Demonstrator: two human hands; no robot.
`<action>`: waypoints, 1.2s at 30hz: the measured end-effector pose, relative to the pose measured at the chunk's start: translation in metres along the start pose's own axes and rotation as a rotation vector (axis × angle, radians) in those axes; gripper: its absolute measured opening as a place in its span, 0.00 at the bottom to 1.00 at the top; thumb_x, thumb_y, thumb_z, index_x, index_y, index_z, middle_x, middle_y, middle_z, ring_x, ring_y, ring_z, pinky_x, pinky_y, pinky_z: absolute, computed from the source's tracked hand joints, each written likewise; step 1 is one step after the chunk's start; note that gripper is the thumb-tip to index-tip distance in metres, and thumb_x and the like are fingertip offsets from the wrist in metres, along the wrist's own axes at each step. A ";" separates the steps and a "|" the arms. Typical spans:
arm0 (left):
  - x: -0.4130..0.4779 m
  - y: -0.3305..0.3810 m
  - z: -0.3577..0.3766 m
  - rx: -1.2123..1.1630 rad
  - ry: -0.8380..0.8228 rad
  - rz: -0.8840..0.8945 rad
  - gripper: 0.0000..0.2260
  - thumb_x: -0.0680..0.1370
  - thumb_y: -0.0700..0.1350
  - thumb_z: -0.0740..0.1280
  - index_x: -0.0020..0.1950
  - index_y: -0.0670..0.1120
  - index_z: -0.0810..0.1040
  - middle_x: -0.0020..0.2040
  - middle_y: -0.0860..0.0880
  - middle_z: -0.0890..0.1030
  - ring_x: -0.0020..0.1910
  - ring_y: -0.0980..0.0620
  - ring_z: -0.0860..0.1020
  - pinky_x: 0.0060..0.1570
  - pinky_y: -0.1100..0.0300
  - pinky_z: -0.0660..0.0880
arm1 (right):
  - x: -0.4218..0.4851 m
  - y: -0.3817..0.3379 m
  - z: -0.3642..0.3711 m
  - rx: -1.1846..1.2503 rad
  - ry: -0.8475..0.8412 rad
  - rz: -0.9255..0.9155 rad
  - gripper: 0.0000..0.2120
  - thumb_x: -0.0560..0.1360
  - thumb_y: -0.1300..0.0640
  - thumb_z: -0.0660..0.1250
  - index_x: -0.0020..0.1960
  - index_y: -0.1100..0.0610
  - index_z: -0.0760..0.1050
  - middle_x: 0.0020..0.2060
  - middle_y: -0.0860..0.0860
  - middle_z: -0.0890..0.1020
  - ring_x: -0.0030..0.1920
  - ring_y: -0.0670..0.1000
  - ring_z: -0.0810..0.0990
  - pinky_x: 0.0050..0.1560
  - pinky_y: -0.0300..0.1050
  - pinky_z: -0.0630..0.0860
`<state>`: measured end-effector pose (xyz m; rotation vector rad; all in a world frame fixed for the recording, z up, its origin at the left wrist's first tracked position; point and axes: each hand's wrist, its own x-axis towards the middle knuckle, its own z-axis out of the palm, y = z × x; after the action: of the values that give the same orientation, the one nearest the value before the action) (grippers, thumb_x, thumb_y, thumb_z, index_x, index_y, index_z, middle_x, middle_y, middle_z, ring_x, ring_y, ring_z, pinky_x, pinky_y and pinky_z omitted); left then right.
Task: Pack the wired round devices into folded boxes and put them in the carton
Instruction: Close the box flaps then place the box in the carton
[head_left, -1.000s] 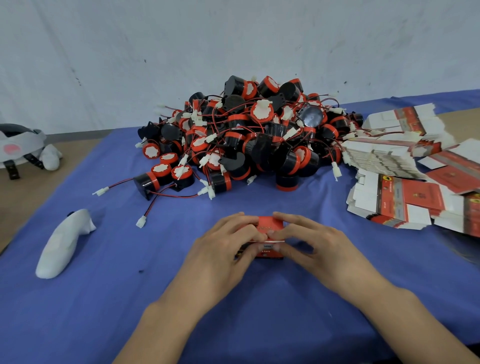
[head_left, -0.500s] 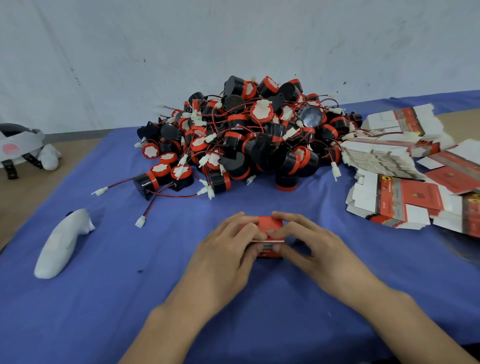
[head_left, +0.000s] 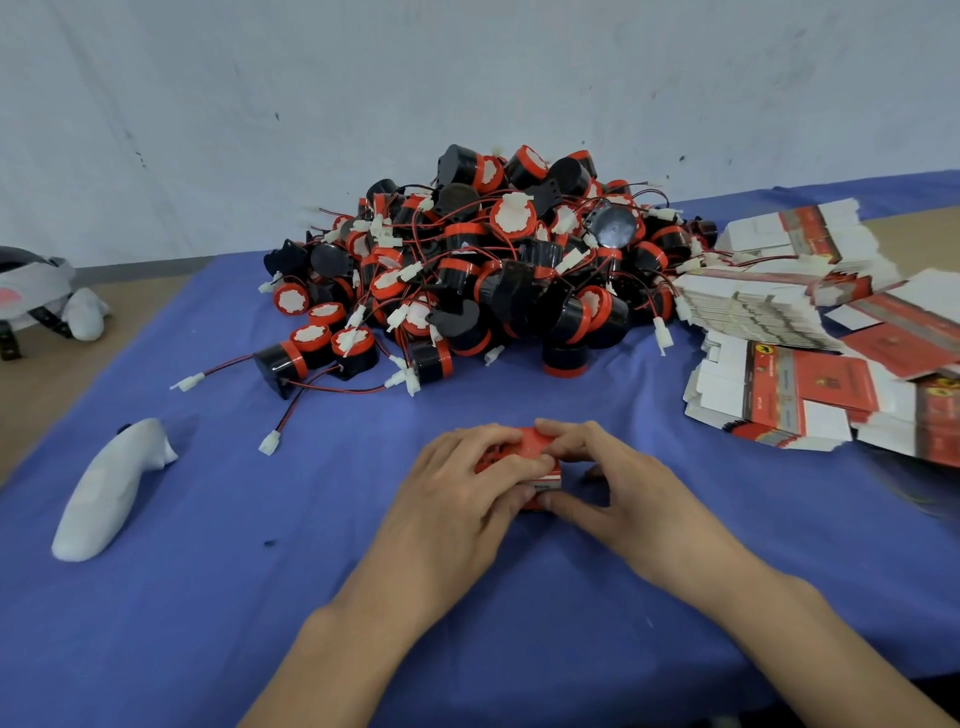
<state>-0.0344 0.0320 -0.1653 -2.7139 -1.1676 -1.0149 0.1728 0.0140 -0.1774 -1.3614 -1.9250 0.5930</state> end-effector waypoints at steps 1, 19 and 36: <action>0.000 0.000 0.001 0.004 0.004 0.000 0.13 0.80 0.49 0.62 0.58 0.51 0.84 0.61 0.49 0.80 0.59 0.46 0.79 0.60 0.51 0.75 | 0.000 0.000 0.000 0.002 0.005 0.001 0.19 0.74 0.40 0.69 0.62 0.33 0.67 0.65 0.25 0.71 0.61 0.35 0.76 0.59 0.38 0.75; 0.001 0.004 0.000 0.069 0.022 0.021 0.13 0.80 0.48 0.61 0.57 0.51 0.85 0.59 0.49 0.82 0.59 0.46 0.81 0.58 0.50 0.77 | 0.000 0.001 0.002 -0.021 0.018 0.004 0.25 0.75 0.40 0.69 0.68 0.32 0.64 0.60 0.28 0.75 0.59 0.37 0.76 0.58 0.37 0.75; 0.000 0.002 0.001 -0.017 0.031 -0.014 0.13 0.81 0.49 0.61 0.57 0.53 0.85 0.62 0.51 0.81 0.64 0.47 0.79 0.59 0.55 0.76 | -0.002 -0.004 -0.001 0.055 0.022 -0.006 0.20 0.76 0.44 0.70 0.65 0.32 0.67 0.60 0.28 0.76 0.59 0.36 0.77 0.59 0.34 0.73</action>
<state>-0.0322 0.0307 -0.1659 -2.6962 -1.1797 -1.0693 0.1718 0.0106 -0.1746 -1.3227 -1.8807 0.6208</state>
